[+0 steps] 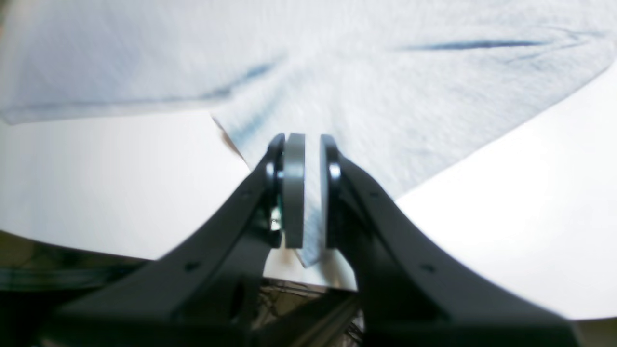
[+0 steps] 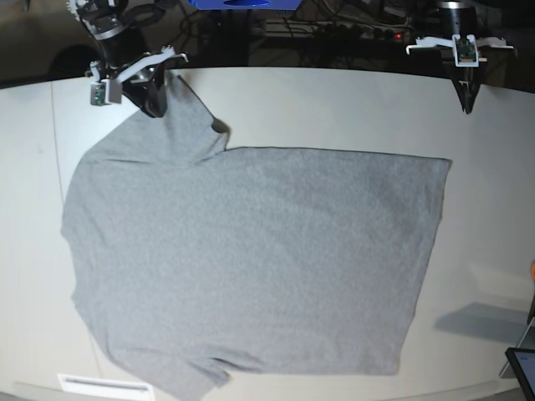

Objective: Fold the T-shirt properly
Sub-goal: 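Lower the left gripper toward the shirt's shoulder edge opposite the right gripper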

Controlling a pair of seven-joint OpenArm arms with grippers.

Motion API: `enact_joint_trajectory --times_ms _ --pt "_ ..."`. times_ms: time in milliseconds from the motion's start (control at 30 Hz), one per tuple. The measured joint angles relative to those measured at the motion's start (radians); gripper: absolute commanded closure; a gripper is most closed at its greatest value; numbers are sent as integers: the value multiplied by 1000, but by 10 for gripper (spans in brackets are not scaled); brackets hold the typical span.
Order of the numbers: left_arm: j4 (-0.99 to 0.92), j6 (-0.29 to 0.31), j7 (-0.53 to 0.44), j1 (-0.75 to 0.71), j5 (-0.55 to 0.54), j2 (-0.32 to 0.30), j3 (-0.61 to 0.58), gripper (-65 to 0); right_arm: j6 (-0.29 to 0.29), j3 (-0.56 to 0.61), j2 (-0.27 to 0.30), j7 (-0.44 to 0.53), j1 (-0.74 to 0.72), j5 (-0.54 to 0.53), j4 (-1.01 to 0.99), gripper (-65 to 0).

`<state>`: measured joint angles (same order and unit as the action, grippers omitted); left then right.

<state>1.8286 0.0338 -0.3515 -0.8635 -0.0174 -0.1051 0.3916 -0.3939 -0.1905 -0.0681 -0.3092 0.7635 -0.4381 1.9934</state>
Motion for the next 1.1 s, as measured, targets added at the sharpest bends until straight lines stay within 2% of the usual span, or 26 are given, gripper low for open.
enact_joint_trajectory --times_ms 100,133,267,333,400,533,733,1100 --pt "-30 -3 3 23 -2 -27 1 0 8 -23 53 6 25 -188 0 -68" --pt "-40 0 10 29 -17 -31 0 0 10 -23 75 4 38 -261 0 -96" --pt "-51 -3 123 52 -242 -77 -1 0 10 -21 170 8 86 -483 0 -297" --pt "-51 -3 135 54 -339 -101 0 0 16 -21 194 6 100 -557 0 -379" --pt "-54 -2 136 55 -381 -109 0 0 16 -21 201 -18 107 -604 0 -428" --pt "-53 53 143 62 -332 -111 0 0 12 -19 196 -128 54 -629 -60 -434" --pt "-85 70 142 89 -320 -111 -1 0 16 -19 152 -177 21 -629 -127 -434" --pt "-100 69 150 108 -319 -111 -1 0 -10 -19 153 -152 12 -646 -250 -434"
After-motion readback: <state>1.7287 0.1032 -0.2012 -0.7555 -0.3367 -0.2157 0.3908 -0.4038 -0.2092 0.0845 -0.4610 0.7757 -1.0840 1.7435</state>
